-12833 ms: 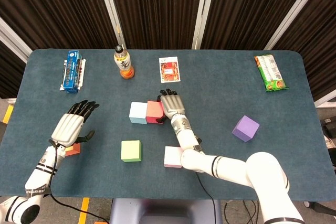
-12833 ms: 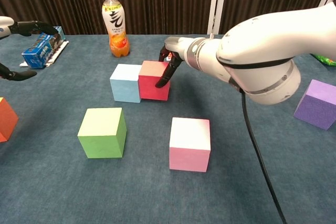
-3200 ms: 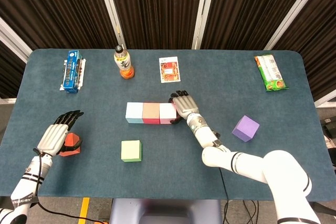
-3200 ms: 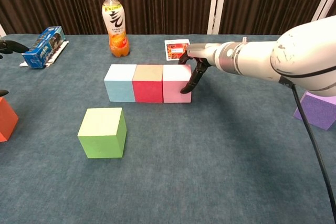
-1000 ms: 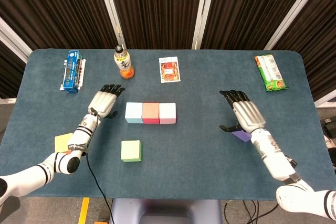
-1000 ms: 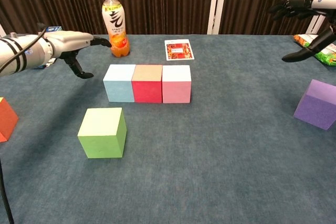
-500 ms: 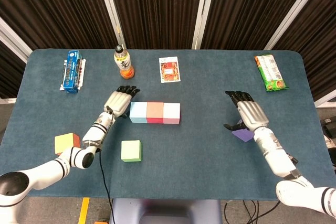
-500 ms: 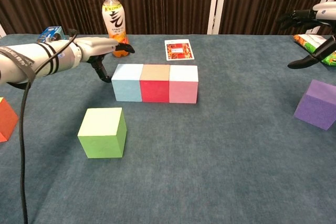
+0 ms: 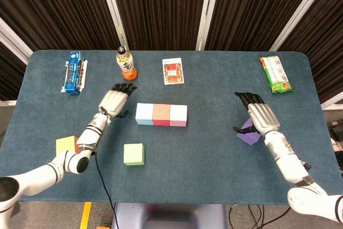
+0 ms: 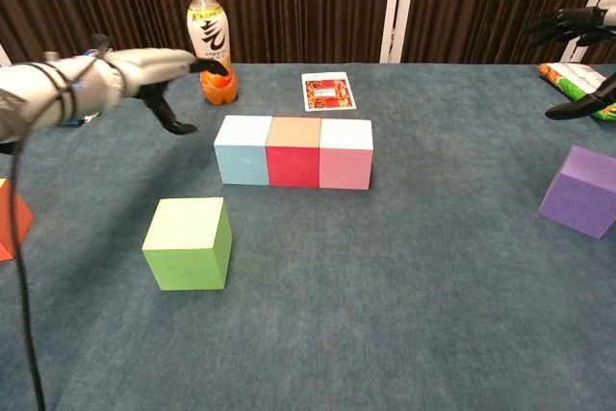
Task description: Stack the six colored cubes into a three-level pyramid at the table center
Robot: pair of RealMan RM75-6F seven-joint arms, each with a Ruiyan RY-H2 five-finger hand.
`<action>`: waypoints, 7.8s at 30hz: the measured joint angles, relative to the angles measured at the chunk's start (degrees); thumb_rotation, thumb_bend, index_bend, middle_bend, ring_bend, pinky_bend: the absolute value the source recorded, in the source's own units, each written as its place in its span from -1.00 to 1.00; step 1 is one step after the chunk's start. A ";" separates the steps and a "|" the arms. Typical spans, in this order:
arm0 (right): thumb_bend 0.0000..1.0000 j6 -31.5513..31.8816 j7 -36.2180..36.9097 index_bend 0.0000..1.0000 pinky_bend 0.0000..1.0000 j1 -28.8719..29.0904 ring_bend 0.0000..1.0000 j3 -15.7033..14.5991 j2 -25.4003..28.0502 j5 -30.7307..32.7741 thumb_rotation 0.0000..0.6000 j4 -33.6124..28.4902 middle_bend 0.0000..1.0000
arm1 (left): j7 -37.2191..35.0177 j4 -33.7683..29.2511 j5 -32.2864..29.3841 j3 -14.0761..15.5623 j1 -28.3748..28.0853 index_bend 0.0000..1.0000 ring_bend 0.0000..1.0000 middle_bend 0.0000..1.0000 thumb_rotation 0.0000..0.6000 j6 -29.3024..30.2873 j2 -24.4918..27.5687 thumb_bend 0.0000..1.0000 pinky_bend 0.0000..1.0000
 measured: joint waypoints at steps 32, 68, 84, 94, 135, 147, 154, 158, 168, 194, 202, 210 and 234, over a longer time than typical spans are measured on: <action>-0.40 2.60 14.03 -0.98 -0.95 -7.08 -1.00 -1.24 5.30 -15.17 1.00 0.56 -0.64 | -12.10 -35.74 2.80 13.75 27.08 -1.00 -1.00 -1.00 1.00 11.24 30.71 -0.29 -0.83; -0.40 4.27 13.94 -0.98 -0.95 -10.01 -1.00 -0.93 5.56 -14.23 1.00 -0.71 -0.64 | -8.66 -33.64 4.59 4.81 21.58 -0.28 -0.36 -0.30 1.00 11.92 26.36 -0.31 -0.27; -0.40 5.18 14.48 -0.98 -0.95 -11.54 -1.00 -0.64 7.42 -13.74 1.00 -2.10 -0.64 | 9.30 -36.03 -9.60 -3.10 1.89 -0.32 -0.41 -0.35 1.00 6.14 17.30 -0.31 -0.36; -0.40 4.96 13.62 -0.98 -0.95 -11.97 -1.00 -0.70 7.33 -12.87 1.00 -2.38 -0.64 | 16.46 -28.60 -14.06 -3.22 -5.96 -0.33 -0.44 -0.36 1.00 7.06 9.38 -0.32 -0.41; -0.40 3.37 14.43 -0.98 -0.95 -12.21 -1.00 0.05 6.71 -11.69 1.00 -0.26 -0.64 | 20.52 -22.48 -26.26 -0.66 -11.75 -0.37 -0.49 -0.41 1.00 8.02 3.98 -0.31 -0.47; -0.40 3.31 14.53 -0.98 -0.95 -12.34 -1.00 0.17 6.76 -11.77 1.00 -0.19 -0.64 | 20.45 -22.35 -26.09 -0.36 -11.89 -0.37 -0.49 -0.41 1.00 8.64 4.09 -0.31 -0.47; -0.40 3.21 14.58 -0.98 -0.95 -12.44 -1.00 0.18 6.75 -11.57 1.00 -0.01 -0.64 | 20.50 -21.98 -26.49 -0.04 -12.08 -0.37 -0.49 -0.41 1.00 8.31 3.77 -0.31 -0.47; -0.40 3.19 14.63 -0.98 -0.95 -12.51 -1.00 0.20 6.77 -11.56 1.00 -0.01 -0.64 | 20.71 -21.71 -26.72 0.15 -12.29 -0.38 -0.49 -0.42 1.00 8.23 3.38 -0.31 -0.47; -0.40 3.12 15.41 -0.98 -0.95 -12.72 -1.00 0.24 6.73 -11.60 1.00 0.48 -0.64 | 20.57 -22.19 -27.29 0.22 -12.11 -0.61 -0.56 -0.55 1.00 9.03 3.10 -0.30 -0.47; -0.40 -1.42 18.12 -0.98 -0.84 -11.30 -1.00 -0.71 8.30 -15.42 1.00 3.20 -0.64 | 19.72 -34.49 -25.37 -0.08 -7.70 -1.00 -0.97 -1.00 1.00 16.18 9.88 -0.30 -0.60; -0.56 -9.89 13.71 -0.93 -0.82 -6.25 -1.00 -2.65 5.45 -17.08 1.00 11.08 -0.64 | 13.65 -39.58 -16.14 1.93 -0.30 -0.98 -0.97 -0.97 1.00 21.62 14.35 -0.30 -0.64; -0.68 -12.74 9.02 -0.93 -0.82 -3.30 -1.00 -4.31 -0.81 -18.23 1.00 19.31 -0.65 | 7.21 -41.85 -8.47 5.12 6.99 -0.95 -0.97 -0.97 1.00 24.68 18.20 -0.30 -0.67; -0.92 -10.76 10.19 -0.97 -0.99 0.36 -1.00 -9.32 -1.58 -28.78 1.00 27.64 -0.70 | 0.47 -43.84 -4.75 3.34 14.38 -0.95 -0.98 -0.97 1.00 24.69 23.65 -0.30 -0.67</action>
